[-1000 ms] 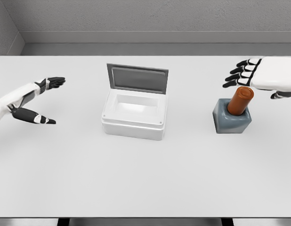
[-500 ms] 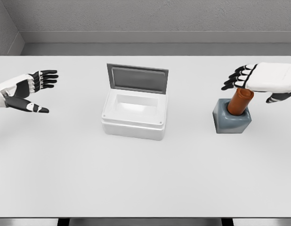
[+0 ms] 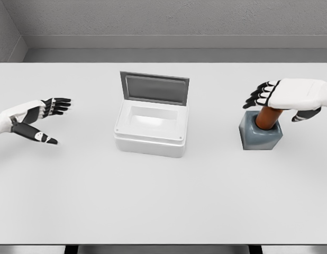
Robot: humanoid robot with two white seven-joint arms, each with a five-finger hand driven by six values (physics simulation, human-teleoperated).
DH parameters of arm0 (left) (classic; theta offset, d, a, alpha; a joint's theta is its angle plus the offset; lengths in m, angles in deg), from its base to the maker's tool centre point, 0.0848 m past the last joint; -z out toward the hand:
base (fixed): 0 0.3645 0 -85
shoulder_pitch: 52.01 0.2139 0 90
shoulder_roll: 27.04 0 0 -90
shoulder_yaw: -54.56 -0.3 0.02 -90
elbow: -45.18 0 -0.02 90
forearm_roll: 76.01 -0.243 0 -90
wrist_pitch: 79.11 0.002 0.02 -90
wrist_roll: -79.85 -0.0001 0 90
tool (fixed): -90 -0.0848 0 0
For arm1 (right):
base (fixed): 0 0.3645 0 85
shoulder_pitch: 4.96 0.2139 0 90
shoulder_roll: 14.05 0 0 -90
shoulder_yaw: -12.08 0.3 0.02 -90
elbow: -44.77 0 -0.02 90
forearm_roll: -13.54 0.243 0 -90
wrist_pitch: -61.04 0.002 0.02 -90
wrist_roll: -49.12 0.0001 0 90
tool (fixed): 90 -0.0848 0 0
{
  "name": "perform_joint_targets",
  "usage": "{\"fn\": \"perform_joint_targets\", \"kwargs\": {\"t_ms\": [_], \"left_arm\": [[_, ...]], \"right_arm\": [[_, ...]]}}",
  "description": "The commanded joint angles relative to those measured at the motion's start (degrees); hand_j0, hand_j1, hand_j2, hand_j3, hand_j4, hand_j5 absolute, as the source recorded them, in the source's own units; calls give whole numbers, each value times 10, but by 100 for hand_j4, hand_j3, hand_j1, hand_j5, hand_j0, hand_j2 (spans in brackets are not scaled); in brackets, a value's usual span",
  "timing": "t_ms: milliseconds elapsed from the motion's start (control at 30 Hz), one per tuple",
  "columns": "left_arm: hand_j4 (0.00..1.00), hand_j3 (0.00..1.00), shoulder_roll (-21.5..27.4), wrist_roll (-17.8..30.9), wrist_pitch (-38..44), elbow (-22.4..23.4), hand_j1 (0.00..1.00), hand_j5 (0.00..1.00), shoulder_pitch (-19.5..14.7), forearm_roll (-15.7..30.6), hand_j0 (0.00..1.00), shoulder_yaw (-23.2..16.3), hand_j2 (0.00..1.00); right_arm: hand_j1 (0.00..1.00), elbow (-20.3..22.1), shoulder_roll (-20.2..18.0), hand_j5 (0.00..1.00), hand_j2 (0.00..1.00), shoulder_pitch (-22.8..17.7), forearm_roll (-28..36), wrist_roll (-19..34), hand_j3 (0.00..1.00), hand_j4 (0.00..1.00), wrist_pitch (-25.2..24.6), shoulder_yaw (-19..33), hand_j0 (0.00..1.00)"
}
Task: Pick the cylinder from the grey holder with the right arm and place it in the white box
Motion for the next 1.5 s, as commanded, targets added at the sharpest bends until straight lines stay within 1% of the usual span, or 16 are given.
{"fn": "perform_joint_targets", "kwargs": {"t_ms": [0,267,300,333,400,433,533,567,600,633,800,933,967,1100,1233,1467], "left_arm": [[100,100,1,0,0,9,100,100,0,3,100,2,100],[100,100,0,0,0,10,100,100,1,1,100,2,100],[100,100,0,0,0,10,100,100,1,1,100,2,100],[100,100,0,0,0,10,100,100,1,0,100,2,100],[100,100,0,0,-1,10,100,100,2,-1,100,2,100],[100,100,1,0,-1,10,100,100,2,-1,100,2,100],[100,100,-1,0,-4,9,100,100,3,-8,100,1,100],[100,100,0,0,-4,9,100,100,3,-8,100,1,100],[100,100,0,0,-4,9,100,100,3,-8,100,1,100],[100,100,0,0,-4,9,100,100,3,-8,100,1,100],[100,100,0,0,-4,10,100,100,3,-8,100,2,100],[100,100,1,0,-4,10,100,100,3,-8,100,2,100],[100,100,1,0,-4,10,100,100,3,-8,100,2,100],[100,100,1,0,-4,10,100,100,4,-9,100,2,100],[100,100,1,0,-5,10,100,100,3,-9,100,2,100],[100,100,0,0,-5,9,100,100,4,-9,100,2,100]], "right_arm": [[100,-11,2,100,100,0,0,0,100,100,-1,0,100],[100,-16,10,100,100,0,-2,0,100,100,-1,-7,100],[92,-16,10,92,92,0,-1,0,92,92,-1,-8,92],[80,-16,10,80,80,-1,-1,0,80,80,-1,-8,80],[65,-15,10,65,65,-1,-1,0,65,65,-1,-8,65],[52,-15,10,52,52,-2,-1,0,52,52,-1,-8,52],[36,-15,11,36,36,-1,-1,0,36,36,-1,-15,36],[26,-15,13,26,26,-1,-1,0,26,26,-1,-15,26],[8,-15,15,8,8,-1,0,0,8,8,-1,-19,8],[0,-15,15,0,0,-1,1,0,0,0,-1,-22,0],[0,-15,15,0,0,10,10,0,0,0,-1,-17,0],[0,-17,11,0,0,12,42,0,0,0,-1,66,0],[0,-15,14,0,0,25,45,0,0,0,-1,70,0],[0,43,53,0,0,34,44,0,0,0,-1,58,0],[0,50,99,0,0,64,42,0,0,0,-1,8,0],[0,94,107,0,0,72,42,0,0,0,-1,-21,0]]}}
